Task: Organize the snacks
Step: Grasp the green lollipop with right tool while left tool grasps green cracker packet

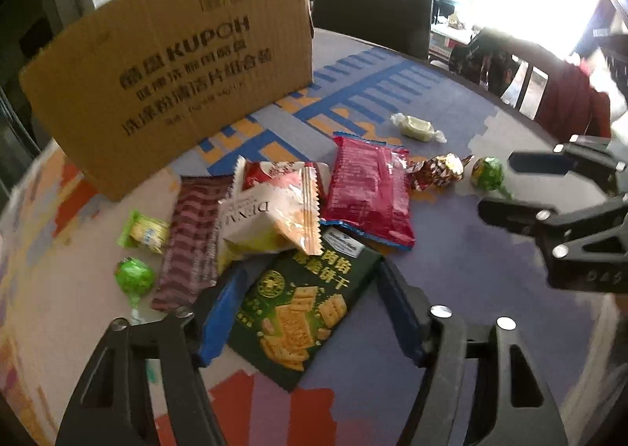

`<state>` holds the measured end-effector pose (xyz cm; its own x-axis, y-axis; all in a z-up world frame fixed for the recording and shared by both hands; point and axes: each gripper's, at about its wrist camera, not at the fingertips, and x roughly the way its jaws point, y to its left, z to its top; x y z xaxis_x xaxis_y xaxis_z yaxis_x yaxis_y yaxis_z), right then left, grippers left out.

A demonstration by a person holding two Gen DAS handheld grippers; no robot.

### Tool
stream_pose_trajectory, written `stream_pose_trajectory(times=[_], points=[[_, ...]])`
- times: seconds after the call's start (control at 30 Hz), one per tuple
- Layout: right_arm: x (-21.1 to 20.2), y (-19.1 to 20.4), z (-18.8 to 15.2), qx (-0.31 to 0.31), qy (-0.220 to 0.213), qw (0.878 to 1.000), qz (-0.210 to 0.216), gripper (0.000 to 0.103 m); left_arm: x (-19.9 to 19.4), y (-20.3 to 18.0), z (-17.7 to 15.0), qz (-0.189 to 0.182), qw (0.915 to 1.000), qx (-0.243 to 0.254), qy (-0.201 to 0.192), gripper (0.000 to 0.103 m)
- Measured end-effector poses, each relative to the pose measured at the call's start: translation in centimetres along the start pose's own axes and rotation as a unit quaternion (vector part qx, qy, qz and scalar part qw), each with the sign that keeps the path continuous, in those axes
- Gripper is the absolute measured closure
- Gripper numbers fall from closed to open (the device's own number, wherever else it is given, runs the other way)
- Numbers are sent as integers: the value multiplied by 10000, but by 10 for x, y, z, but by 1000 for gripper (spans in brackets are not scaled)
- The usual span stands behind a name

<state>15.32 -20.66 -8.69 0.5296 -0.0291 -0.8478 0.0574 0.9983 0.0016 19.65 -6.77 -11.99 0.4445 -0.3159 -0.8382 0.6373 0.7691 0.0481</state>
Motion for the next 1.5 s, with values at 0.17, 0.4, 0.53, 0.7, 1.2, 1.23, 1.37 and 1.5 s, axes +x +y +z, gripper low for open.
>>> stream_pose_trajectory(times=[0.17,0.4,0.53,0.7,1.2,1.23,1.37,1.5], points=[[4,-4,1,118,46,9997,226,44,-4,-7,-1,-106,9999,-89,83,54],[5,-10,2,240,16,9984,514,54,-5,-7,2,-363,9972,-607,244,56],[7,-10,5,216,21,9984,529,65,-4,-7,1,-336,9955,-867,191,58],[6,-12,4,177,10,9984,543,76,-9,-9,-4,-319,9935,-1089,136,60],[-28,5,5,-117,-287,9946,991,76,-41,-8,-3,-281,9842,-1734,-212,91],[-29,5,5,-133,-313,9945,986,76,-39,-8,-5,-329,9836,-1765,-145,91],[-32,6,7,-144,-331,9945,983,76,-42,-10,-13,-323,9846,-1710,-149,70],[-30,10,2,-229,-249,9943,1015,76,-41,-15,-13,-268,9883,-1499,-94,55]])
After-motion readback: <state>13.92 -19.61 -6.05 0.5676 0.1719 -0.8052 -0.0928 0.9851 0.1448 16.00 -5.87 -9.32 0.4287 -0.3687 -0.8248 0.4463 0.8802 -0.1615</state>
